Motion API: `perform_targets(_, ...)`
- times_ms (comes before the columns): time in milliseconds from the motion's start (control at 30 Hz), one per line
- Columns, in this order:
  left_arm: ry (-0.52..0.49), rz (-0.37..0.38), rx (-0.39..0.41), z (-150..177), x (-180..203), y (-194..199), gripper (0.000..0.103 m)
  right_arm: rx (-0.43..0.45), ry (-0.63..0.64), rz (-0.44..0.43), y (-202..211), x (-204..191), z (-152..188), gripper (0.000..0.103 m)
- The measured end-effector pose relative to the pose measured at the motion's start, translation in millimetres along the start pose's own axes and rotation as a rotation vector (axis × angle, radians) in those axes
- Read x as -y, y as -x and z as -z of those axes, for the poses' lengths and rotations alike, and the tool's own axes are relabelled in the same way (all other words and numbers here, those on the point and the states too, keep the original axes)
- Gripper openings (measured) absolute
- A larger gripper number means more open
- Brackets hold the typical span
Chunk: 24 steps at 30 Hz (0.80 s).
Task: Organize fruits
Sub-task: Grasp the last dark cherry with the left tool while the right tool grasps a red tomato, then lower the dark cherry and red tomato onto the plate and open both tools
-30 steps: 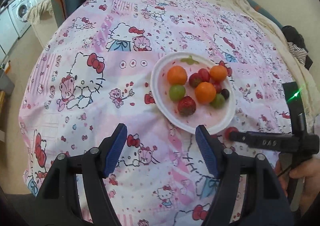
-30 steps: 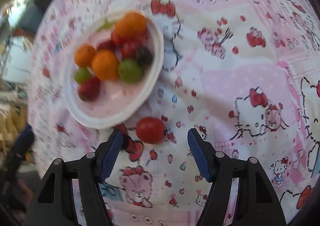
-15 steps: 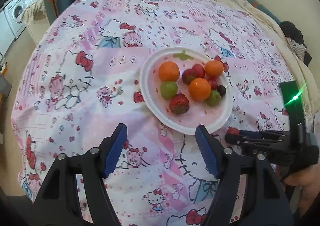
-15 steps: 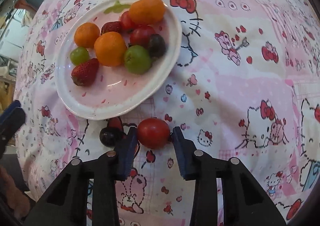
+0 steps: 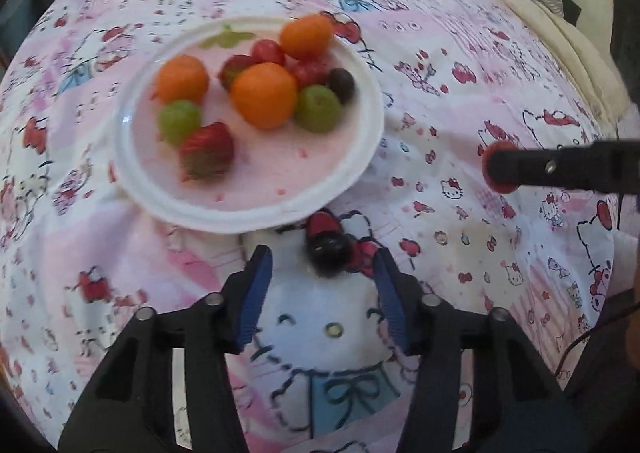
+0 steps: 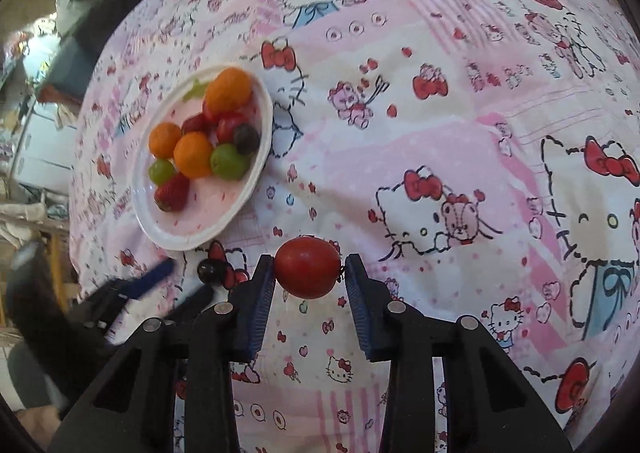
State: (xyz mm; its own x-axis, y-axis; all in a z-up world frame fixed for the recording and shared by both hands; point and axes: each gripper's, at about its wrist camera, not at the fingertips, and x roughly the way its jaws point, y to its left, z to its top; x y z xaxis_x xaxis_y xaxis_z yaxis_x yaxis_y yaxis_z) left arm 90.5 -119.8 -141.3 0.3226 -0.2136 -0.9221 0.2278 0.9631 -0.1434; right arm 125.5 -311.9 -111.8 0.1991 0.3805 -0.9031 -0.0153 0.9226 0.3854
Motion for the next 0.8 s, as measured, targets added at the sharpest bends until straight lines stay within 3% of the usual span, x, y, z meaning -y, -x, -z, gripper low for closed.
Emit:
perform_targets(67, -0.008, 0.008, -0.010, -2.3, 2.4, -6.8, 0.033, 0.004, -0.007, -0.010, 0.2, -0.9, -2.2, 0.038)
perform_targets(100, -0.010, 0.002, -0.020, -3.1, 2.4, -11.2, 0.022, 0.005, -0.009, -0.013, -0.2, -2.7, -1.5, 0.038)
perform_targets(433, 0.012, 0.029, 0.015, -1.4, -4.4, 2.7, 0.021, 0.000, 0.009, -0.015, -6.8, -13.6, -4.0, 0.037)
perform_targets(800, 0.092, -0.013, 0.101, 4.5, -33.4, 44.9, 0.021, -0.001, 0.036, -0.056, -8.7, -31.7, -3.9, 0.038)
